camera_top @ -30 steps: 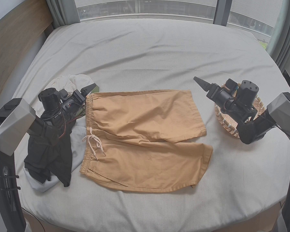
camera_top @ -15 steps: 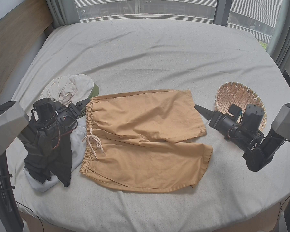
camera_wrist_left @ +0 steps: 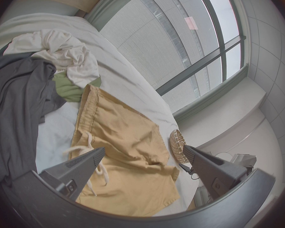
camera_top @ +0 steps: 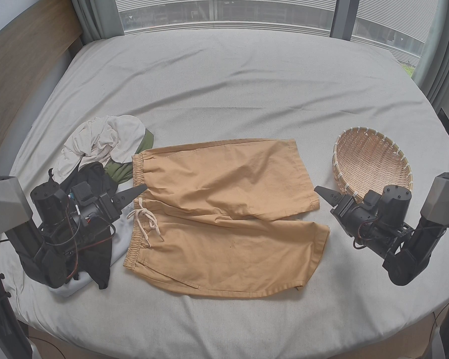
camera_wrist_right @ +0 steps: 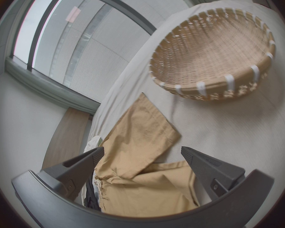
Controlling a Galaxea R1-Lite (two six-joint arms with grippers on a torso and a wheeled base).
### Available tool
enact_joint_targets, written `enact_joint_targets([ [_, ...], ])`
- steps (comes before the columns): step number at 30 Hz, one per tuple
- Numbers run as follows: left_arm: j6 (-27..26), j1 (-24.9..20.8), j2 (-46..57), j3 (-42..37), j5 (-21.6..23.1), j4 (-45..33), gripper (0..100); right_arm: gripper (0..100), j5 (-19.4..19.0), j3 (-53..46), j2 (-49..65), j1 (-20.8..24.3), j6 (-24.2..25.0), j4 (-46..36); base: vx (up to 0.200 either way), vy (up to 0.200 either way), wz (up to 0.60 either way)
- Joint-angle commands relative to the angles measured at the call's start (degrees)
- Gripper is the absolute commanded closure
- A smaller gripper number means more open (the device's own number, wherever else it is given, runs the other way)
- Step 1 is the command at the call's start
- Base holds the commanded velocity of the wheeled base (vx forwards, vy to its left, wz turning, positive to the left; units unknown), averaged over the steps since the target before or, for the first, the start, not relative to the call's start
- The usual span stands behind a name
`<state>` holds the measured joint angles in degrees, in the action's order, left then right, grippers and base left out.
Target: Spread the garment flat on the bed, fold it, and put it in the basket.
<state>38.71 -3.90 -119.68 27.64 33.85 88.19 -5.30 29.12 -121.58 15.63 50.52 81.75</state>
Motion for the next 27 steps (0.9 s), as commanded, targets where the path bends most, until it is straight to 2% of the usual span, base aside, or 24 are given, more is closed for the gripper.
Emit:
enact_joint_targets([
  [1,-0.9,-0.5,-0.6,-2.9,0.2,0.5,0,0,0.6,-2.9,-2.4,-0.1,0.9,1.3,0.0,0.0,0.0],
  [5,-3.0,-0.5,-1.5,-4.0,0.2,0.5,0,0,0.5,-8.3,-4.5,0.5,-0.2,6.8,0.0,0.0,0.0],
  [8,-5.1,-0.5,-2.8,-4.4,0.2,0.5,0,0,0.3,-10.1,-5.8,0.4,-3.0,6.5,0.0,0.0,0.0],
  [13,-7.6,-0.5,-4.2,-4.7,0.2,0.6,0,0,0.3,-9.2,-7.4,0.0,-4.6,6.5,0.0,0.0,0.0],
  [21,-7.9,-0.6,-4.3,-4.8,0.2,0.6,0,0,0.6,-3.8,-8.2,0.3,-4.1,6.1,0.0,0.0,0.0],
  [27,-8.1,-0.6,-5.0,-5.0,0.1,0.6,0,0,0.6,0.0,-8.7,0.2,0.2,0.5,0.0,0.0,0.0],
])
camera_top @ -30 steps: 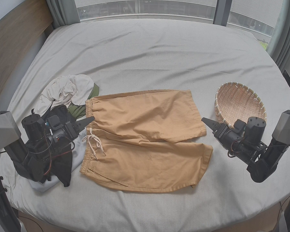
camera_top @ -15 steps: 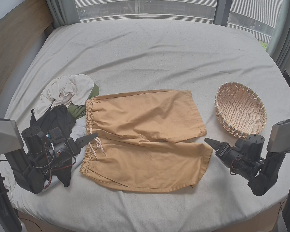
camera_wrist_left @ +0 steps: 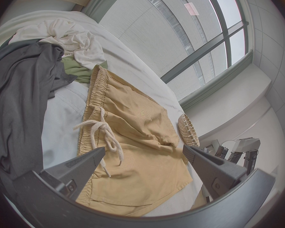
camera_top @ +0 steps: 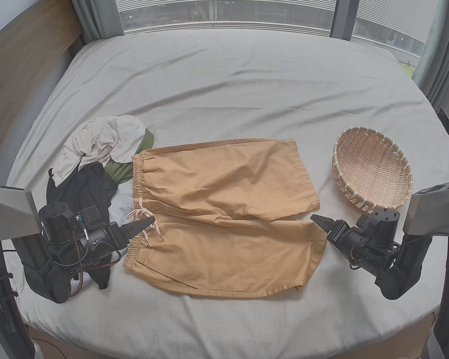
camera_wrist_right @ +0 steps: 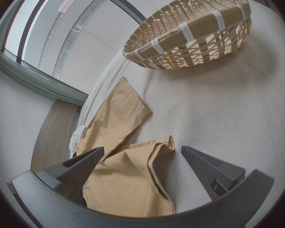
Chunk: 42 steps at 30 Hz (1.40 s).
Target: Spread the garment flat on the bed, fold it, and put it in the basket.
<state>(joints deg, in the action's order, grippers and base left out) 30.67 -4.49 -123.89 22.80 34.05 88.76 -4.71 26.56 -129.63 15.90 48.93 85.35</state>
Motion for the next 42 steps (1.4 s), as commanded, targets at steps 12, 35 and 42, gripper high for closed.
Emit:
enact_joint_targets([
  [12,-0.3,0.0,-0.8,-0.6,-0.3,0.1,0,100,0.1,8.7,-0.8,-1.1,6.5,-8.8,0.0,0.0,0.0],
  [35,-2.1,0.0,-1.5,-1.8,-0.5,0.1,0,100,-0.4,12.2,3.0,-1.1,3.0,-7.9,0.0,0.0,0.0],
  [42,-2.2,0.1,-2.5,-2.2,-0.9,0.1,0,100,-0.3,14.2,0.4,-1.2,-0.2,-8.3,0.0,0.0,0.0],
])
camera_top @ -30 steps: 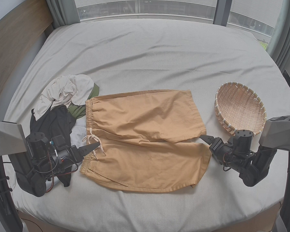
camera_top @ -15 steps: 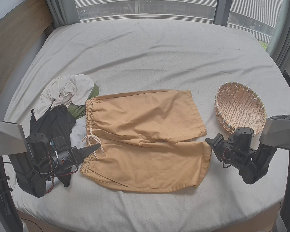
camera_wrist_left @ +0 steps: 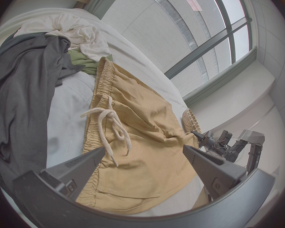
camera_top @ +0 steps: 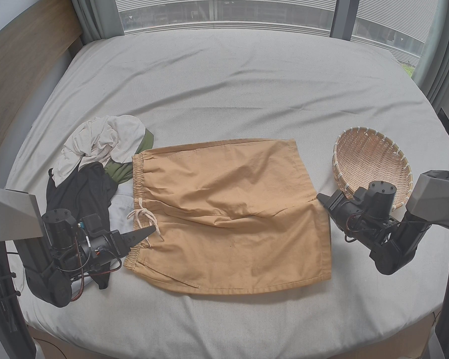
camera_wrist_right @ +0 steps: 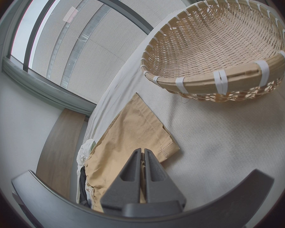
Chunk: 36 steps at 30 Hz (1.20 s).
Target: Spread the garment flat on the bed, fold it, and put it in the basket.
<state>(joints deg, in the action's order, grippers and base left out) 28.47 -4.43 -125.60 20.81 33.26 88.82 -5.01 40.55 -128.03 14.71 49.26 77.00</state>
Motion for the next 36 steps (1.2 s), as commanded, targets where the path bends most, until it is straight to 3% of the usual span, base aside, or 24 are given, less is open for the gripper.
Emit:
enact_joint_targets([
  [1,0.0,0.1,-0.9,-0.2,-0.1,0.0,0,100,0.2,0.1,-1.3,-0.2,-0.9,0.3,0.0,0.0,0.0],
  [3,0.0,0.3,-1.0,-0.2,-0.1,-0.1,0,100,0.4,-0.2,-1.6,-0.8,-2.1,0.4,0.0,0.0,0.0],
  [4,0.0,0.5,-1.0,-0.2,-0.2,-0.1,0,0,0.8,-0.5,-1.5,-1.0,-2.5,0.4,0.0,0.0,0.0],
  [7,0.0,0.7,-1.4,-0.2,-0.3,-0.1,0,0,1.6,-1.3,-1.2,-1.3,-2.7,0.5,0.0,0.0,0.0],
  [10,-1.9,2.7,-3.4,-0.4,-2.1,-0.1,0,0,5.2,-2.8,0.3,-2.5,-4.9,2.5,0.0,0.0,0.0],
  [16,-8.4,4.6,-6.1,-2.5,-1.9,-0.1,0,0,4.7,-9.3,4.9,-1.2,-5.1,4.1,0.0,0.0,0.0],
  [24,-8.4,5.0,-6.3,-5.3,-1.7,-0.1,0,0,5.0,-13.8,6.4,3.7,-5.1,7.6,0.0,0.0,0.0],
  [36,-8.1,4.3,-8.8,-6.1,-2.1,-0.2,0,0,5.2,-14.4,6.4,3.7,-5.1,7.6,0.0,0.0,0.0],
])
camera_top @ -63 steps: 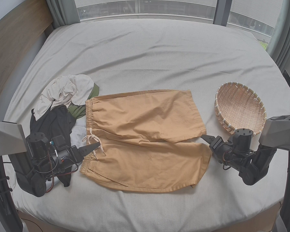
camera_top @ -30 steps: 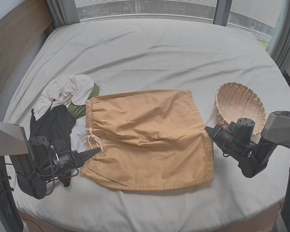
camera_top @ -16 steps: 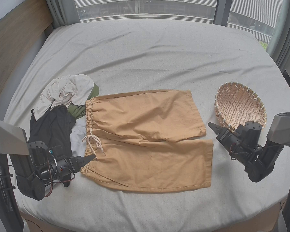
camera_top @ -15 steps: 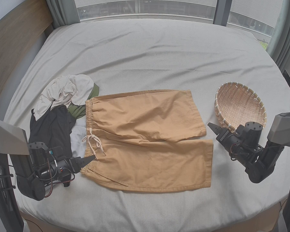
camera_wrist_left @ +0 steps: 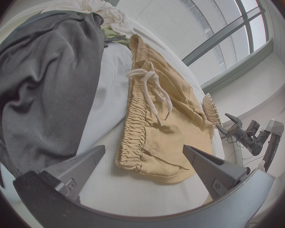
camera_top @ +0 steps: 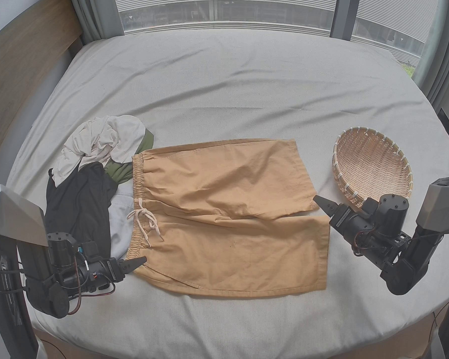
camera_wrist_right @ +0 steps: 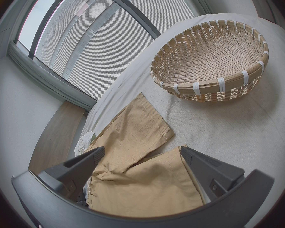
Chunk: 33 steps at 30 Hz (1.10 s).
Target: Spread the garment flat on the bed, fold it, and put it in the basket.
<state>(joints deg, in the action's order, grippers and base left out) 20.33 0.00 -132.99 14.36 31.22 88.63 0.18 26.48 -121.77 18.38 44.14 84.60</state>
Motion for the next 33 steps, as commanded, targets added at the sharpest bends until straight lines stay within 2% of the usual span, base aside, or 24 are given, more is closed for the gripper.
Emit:
enact_joint_targets([
  [1,0.1,-0.1,-1.4,0.3,0.0,0.0,0,0,0.0,-0.4,0.1,0.1,0.0,0.0,0.0,0.0,0.0],
  [2,0.1,-0.1,-2.9,1.5,-0.1,0.1,100,0,0.0,-0.9,0.2,0.1,0.0,0.1,0.0,0.0,0.0],
  [9,0.2,0.3,-4.3,3.5,0.0,0.1,100,0,-0.4,-5.6,1.2,0.3,-1.0,2.3,0.0,0.0,0.0],
  [15,0.1,0.3,-4.1,2.7,0.0,0.1,100,0,-1.9,-13.1,1.1,1.7,-3.6,1.9,0.0,0.0,0.0],
  [18,-0.2,0.4,-3.9,2.5,0.1,0.1,100,0,-3.3,-16.3,-0.8,2.0,-6.6,2.1,0.0,0.0,0.0],
  [24,-0.2,0.5,-3.6,2.5,0.1,0.3,100,0,-3.3,-16.7,-7.6,2.5,-8.6,2.5,0.0,0.0,0.0],
  [33,-0.3,0.6,-2.9,2.6,0.1,0.2,100,0,-3.1,-16.6,-12.5,3.7,-8.5,3.6,0.0,0.0,0.0],
])
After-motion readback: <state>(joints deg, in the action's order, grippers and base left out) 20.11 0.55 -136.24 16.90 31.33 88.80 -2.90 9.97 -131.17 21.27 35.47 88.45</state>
